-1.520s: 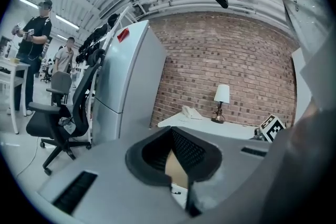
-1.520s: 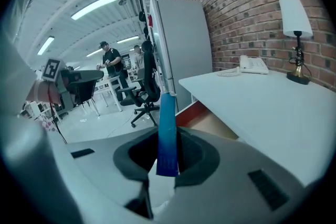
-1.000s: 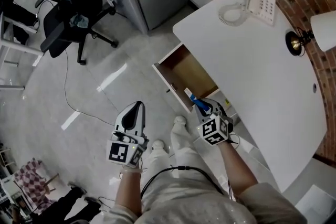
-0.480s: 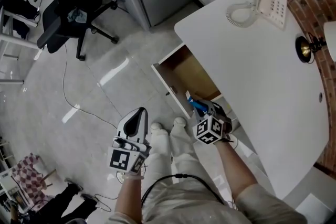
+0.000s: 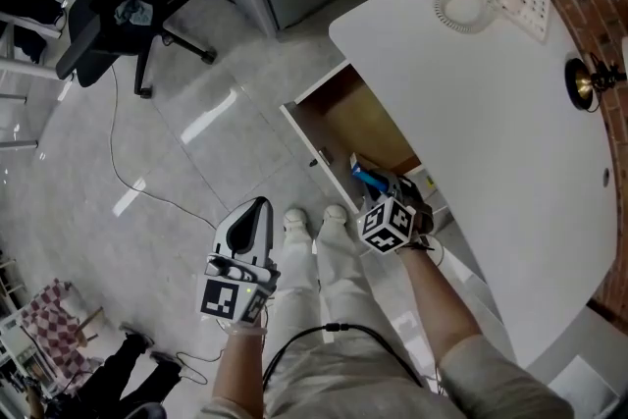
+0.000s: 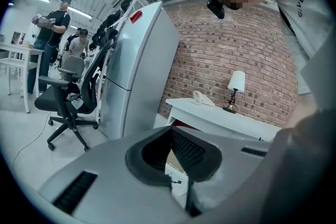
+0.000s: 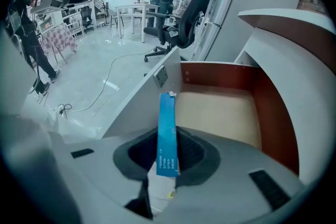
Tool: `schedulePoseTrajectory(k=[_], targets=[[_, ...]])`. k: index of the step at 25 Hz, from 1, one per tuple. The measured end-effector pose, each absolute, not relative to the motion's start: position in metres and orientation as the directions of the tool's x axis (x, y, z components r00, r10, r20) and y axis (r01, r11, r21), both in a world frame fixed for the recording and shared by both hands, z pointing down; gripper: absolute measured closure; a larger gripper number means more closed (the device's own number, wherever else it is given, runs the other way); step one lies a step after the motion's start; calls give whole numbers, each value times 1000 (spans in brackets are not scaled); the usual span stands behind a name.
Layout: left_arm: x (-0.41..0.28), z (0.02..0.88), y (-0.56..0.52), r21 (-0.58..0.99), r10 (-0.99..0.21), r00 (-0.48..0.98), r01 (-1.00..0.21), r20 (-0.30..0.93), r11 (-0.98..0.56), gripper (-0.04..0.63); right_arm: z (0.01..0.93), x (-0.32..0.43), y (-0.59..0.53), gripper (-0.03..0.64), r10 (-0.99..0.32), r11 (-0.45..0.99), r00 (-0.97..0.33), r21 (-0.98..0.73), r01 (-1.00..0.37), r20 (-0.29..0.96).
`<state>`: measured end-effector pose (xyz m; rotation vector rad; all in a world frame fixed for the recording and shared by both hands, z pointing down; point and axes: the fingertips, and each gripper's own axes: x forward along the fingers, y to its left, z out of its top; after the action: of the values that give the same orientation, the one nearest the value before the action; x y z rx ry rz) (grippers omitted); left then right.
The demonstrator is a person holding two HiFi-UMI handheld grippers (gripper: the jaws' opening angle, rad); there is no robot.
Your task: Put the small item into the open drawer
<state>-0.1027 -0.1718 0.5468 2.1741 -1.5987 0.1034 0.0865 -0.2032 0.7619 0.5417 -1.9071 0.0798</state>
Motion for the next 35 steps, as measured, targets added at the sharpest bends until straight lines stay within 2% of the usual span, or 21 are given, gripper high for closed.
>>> schedulePoseTrajectory(k=[18,31,35], targets=[[-115,546,-168,306,-893,306,-930,330,-205,591,761,83,-193,500,-296,879,-316,128,-459,901],[-108,519,-179,293,-888,372,-911,272,-292,591,725,86,-187,491,-329,841,-343,108,-530,880],[-107,507,-181,282,-887,384,-908,258,-311,591,706,86,-188,507,-360,819,-353,112,-563,864]])
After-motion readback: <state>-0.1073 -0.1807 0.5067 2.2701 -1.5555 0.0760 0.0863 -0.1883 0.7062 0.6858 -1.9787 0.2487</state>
